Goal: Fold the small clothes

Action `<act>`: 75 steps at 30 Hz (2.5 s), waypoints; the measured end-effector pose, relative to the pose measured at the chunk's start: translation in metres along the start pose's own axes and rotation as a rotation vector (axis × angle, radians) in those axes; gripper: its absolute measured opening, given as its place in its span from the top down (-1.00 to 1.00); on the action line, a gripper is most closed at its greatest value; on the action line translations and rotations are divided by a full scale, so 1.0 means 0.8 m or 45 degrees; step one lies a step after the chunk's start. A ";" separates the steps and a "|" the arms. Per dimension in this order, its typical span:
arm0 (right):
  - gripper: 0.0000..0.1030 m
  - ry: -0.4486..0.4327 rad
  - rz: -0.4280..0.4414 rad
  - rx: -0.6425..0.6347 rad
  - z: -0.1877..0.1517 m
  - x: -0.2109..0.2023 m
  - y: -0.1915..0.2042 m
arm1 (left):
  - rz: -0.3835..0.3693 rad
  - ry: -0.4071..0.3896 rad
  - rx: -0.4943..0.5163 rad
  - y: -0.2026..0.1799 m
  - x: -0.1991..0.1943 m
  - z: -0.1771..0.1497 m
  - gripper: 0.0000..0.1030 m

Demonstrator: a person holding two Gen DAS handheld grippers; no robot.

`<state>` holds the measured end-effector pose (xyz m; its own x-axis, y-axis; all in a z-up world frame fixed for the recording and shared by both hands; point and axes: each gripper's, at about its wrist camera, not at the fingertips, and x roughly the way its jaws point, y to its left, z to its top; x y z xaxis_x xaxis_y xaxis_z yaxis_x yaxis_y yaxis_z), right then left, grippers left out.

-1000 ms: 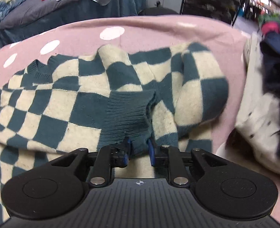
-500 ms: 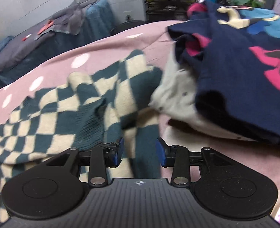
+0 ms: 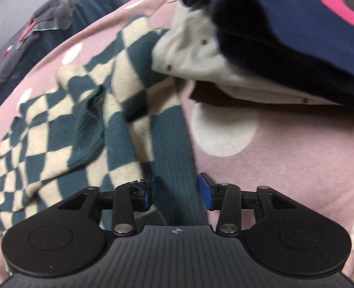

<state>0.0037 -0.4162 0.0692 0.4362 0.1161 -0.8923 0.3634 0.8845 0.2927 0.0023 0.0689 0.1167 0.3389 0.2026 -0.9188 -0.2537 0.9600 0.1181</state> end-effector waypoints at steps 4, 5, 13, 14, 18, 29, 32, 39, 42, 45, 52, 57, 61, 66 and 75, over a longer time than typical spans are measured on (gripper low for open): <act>0.75 -0.073 0.060 -0.051 0.009 -0.022 0.019 | -0.055 -0.011 0.029 -0.018 -0.008 0.005 -1.00; 0.75 -0.113 0.061 -0.067 0.016 -0.033 0.026 | -0.066 -0.018 0.032 -0.021 -0.010 0.007 -1.00; 0.78 -0.607 0.295 -0.160 0.127 -0.196 0.065 | -0.129 -0.038 0.012 -0.027 -0.022 0.019 -1.00; 0.78 -0.678 0.322 -0.126 0.142 -0.218 0.062 | -0.147 -0.042 0.005 -0.028 -0.025 0.018 -1.00; 0.78 -0.851 0.402 0.009 0.191 -0.281 0.029 | -0.215 -0.033 0.016 -0.039 -0.030 0.012 -1.00; 0.76 -0.646 0.555 0.255 0.248 -0.258 -0.031 | -0.234 -0.006 0.064 -0.052 -0.033 0.004 -1.00; 0.76 -0.586 0.622 0.248 0.235 -0.260 -0.022 | -0.229 0.006 0.044 -0.047 -0.033 0.003 -1.00; 0.75 -0.296 0.938 0.209 0.215 -0.205 0.087 | -0.207 0.020 0.007 -0.030 -0.034 -0.009 -1.00; 0.74 -0.118 1.011 0.100 0.194 -0.167 0.162 | -0.196 0.012 -0.027 -0.016 -0.037 -0.016 -1.00; 0.74 0.016 0.997 -0.012 0.165 -0.126 0.232 | -0.187 -0.007 -0.061 0.000 -0.042 -0.023 -1.00; 0.74 0.274 0.961 -0.193 0.099 -0.053 0.340 | -0.148 0.031 -0.154 0.038 -0.038 -0.047 -1.00; 0.74 0.378 0.956 -0.225 0.069 -0.030 0.381 | -0.132 0.075 -0.204 0.055 -0.031 -0.064 -1.00; 0.75 0.445 0.933 -0.154 0.060 -0.004 0.383 | -0.126 0.087 -0.208 0.058 -0.030 -0.065 -1.00; 0.70 0.435 0.897 -0.253 0.044 0.003 0.395 | -0.131 0.070 -0.199 0.053 -0.032 -0.053 -1.00; -0.19 0.061 0.512 -0.486 0.064 -0.023 0.283 | -0.216 0.027 -0.097 0.006 -0.028 -0.024 -1.00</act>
<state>0.1201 -0.2415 0.1691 0.4375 0.4912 -0.7532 -0.1522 0.8660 0.4764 -0.0241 0.0652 0.1306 0.3638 0.0338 -0.9309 -0.2626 0.9625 -0.0677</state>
